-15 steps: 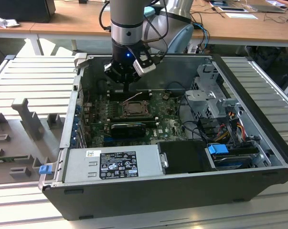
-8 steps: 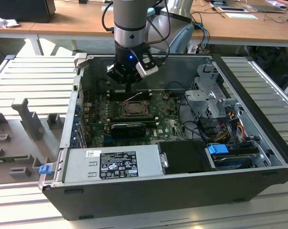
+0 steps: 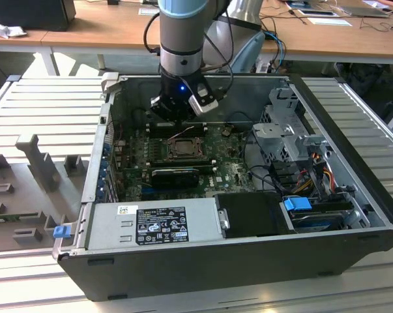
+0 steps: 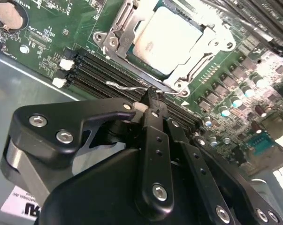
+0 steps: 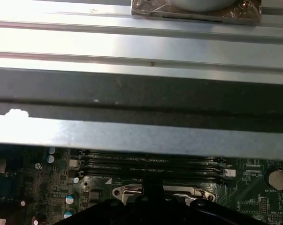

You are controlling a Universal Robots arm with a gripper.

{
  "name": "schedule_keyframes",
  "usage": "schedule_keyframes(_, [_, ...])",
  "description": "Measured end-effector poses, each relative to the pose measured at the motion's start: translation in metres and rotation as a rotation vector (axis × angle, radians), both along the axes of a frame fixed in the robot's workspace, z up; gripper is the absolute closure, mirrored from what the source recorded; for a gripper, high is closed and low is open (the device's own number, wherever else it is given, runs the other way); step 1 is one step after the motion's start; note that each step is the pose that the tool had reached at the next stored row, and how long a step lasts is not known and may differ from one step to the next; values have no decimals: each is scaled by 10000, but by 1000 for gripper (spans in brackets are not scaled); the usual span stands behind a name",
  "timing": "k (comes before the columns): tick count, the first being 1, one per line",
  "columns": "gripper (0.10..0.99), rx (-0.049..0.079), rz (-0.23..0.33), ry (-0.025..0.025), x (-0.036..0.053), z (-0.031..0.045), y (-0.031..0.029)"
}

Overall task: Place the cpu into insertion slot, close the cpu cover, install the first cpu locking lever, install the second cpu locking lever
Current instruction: 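Install the first cpu locking lever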

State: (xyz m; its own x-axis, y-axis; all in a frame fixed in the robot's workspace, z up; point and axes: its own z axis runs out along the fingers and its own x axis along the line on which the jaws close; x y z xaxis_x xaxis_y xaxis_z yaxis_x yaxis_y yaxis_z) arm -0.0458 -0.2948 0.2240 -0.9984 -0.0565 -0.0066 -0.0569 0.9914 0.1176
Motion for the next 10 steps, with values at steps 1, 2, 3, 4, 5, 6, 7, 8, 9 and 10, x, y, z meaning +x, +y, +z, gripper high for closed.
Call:
schedule_keyframes(1, [980, 0, -2, -1, 13, -2, 2])
schedule_keyframes(2, [980, 0, -1, 0, 23, -3, 3])
schedule_keyframes(3, [980, 0, 0, 0, 46, -6, 4])
schedule_keyframes(4, [980, 1, -2, -1, 74, -10, 5])
schedule_keyframes(5, [980, 1, 0, -1, 90, -13, 7])
schedule_keyframes(6, [980, 0, 11, -1, 100, -17, 12])
schedule_keyframes(7, [980, 0, 26, -1, 114, -22, 20])
schedule_keyframes(8, [980, -1, 29, 1, 131, -29, 32])
schedule_keyframes(9, [980, 2, 28, -2, 154, -36, 36])
schedule_keyframes(10, [980, 0, 29, 0, 180, -43, 36])
